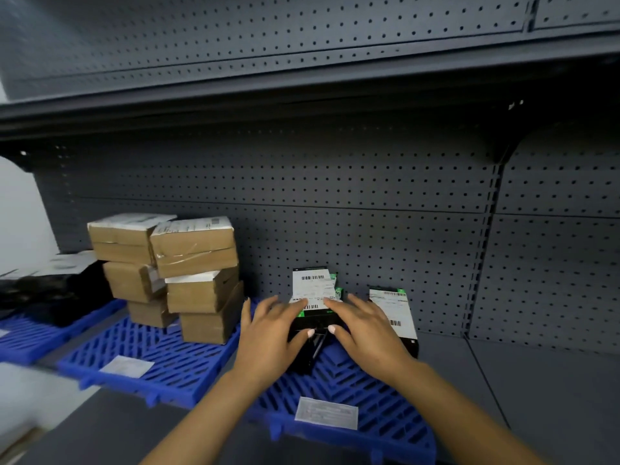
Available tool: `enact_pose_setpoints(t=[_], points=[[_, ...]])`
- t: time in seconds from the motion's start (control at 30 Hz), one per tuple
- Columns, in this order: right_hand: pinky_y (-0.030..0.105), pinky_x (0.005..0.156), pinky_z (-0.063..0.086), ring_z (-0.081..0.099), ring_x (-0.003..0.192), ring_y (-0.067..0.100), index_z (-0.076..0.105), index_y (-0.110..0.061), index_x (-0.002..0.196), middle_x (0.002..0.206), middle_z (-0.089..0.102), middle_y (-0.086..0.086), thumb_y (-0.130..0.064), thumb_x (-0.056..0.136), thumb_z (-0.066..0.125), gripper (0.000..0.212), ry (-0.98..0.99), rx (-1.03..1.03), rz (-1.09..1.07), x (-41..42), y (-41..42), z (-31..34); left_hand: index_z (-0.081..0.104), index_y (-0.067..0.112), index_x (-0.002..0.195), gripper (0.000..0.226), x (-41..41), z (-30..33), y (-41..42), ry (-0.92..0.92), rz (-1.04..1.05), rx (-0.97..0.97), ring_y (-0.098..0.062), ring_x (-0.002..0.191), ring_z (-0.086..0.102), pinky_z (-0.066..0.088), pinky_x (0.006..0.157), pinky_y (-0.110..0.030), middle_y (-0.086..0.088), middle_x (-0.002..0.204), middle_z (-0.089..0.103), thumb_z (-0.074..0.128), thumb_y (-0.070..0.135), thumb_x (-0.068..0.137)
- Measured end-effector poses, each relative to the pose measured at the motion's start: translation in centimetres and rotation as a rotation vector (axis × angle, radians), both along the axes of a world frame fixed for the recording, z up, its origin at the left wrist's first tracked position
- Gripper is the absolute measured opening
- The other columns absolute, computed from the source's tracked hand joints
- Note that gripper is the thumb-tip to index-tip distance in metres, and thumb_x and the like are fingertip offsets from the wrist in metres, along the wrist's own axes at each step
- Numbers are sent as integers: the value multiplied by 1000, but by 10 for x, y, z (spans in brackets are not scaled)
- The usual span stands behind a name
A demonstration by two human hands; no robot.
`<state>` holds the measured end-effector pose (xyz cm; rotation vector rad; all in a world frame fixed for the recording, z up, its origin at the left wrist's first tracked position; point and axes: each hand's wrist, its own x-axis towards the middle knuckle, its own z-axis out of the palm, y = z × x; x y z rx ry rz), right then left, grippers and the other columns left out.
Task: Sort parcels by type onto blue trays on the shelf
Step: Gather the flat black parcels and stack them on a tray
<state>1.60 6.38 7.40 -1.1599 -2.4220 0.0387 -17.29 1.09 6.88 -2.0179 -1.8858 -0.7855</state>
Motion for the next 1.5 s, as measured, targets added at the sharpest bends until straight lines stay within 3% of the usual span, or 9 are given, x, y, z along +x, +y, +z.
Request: enact_pose_setpoints(t=[0.23, 0.43, 0.57, 0.87, 0.97, 1.17, 1.27, 1.37, 1.5], points=[[30, 116, 8, 11, 144, 11, 24, -34, 147, 152, 28, -10, -48, 98, 37, 53, 41, -40, -49, 35, -3, -2, 27, 36, 145, 67, 1, 12, -3, 10, -102, -77, -13, 142, 13, 1, 116, -42, 9, 151, 27, 52, 50, 84], [29, 115, 12, 14, 143, 10, 30, -32, 145, 152, 28, -9, -67, 87, 22, 68, -30, -79, -168, 95, 0, -22, 27, 31, 147, 67, 43, 23, -12, -1, -264, -31, -12, 140, 17, 10, 115, -29, 7, 151, 27, 47, 53, 87], [30, 116, 11, 12, 144, 11, 24, -27, 148, 156, 19, -5, -54, 95, 39, 62, -62, -134, -186, 111, -6, -31, 31, 27, 146, 61, 82, 18, -15, -35, -357, 5, -12, 138, 20, 20, 111, -24, 7, 150, 30, 53, 41, 91], [26, 116, 8, 10, 143, 9, 23, -31, 148, 156, 19, -8, -50, 95, 43, 59, -39, -80, -97, 115, -27, -38, 28, 24, 147, 62, 111, -10, 1, -68, -415, -176, -15, 136, 27, 26, 110, -25, 5, 148, 36, 54, 36, 92], [21, 114, 6, 9, 142, 4, 25, -31, 147, 153, 25, -11, -46, 96, 44, 57, -4, -54, -72, 117, -30, -35, 29, 25, 147, 63, 102, -22, 11, -25, -396, -217, -16, 136, 28, 29, 109, -29, 3, 147, 38, 53, 41, 91], [35, 118, 1, -1, 145, 10, 14, -27, 150, 158, 12, -6, -46, 96, 41, 64, -93, -101, -209, 117, -13, -24, 15, 34, 150, 80, 91, -25, 22, -61, -422, -203, -10, 131, 34, 33, 102, -21, 9, 142, 38, 54, 60, 85], [40, 117, -4, -1, 145, 11, 18, -27, 150, 157, 17, -5, -48, 95, 39, 62, -127, -106, -223, 114, -13, -25, 17, 34, 149, 68, 89, -28, 31, -60, -435, -171, -15, 128, 39, 35, 100, -23, 5, 139, 42, 52, 48, 92], [39, 118, -6, 1, 145, 10, 24, -28, 148, 154, 25, -7, -47, 95, 38, 58, -111, -54, -198, 115, -20, -29, 27, 24, 148, 54, 85, -37, 40, -40, -403, -162, -23, 142, 22, 30, 108, -33, -5, 150, 34, 47, 22, 98], [35, 118, -4, 4, 144, 8, 27, -29, 146, 151, 30, -9, -42, 95, 42, 55, -30, -43, -190, 118, -29, -26, 36, 18, 144, 64, 88, -45, 44, 23, -442, -106, -31, 141, 25, 37, 105, -49, -9, 149, 36, 56, -1, 86]])
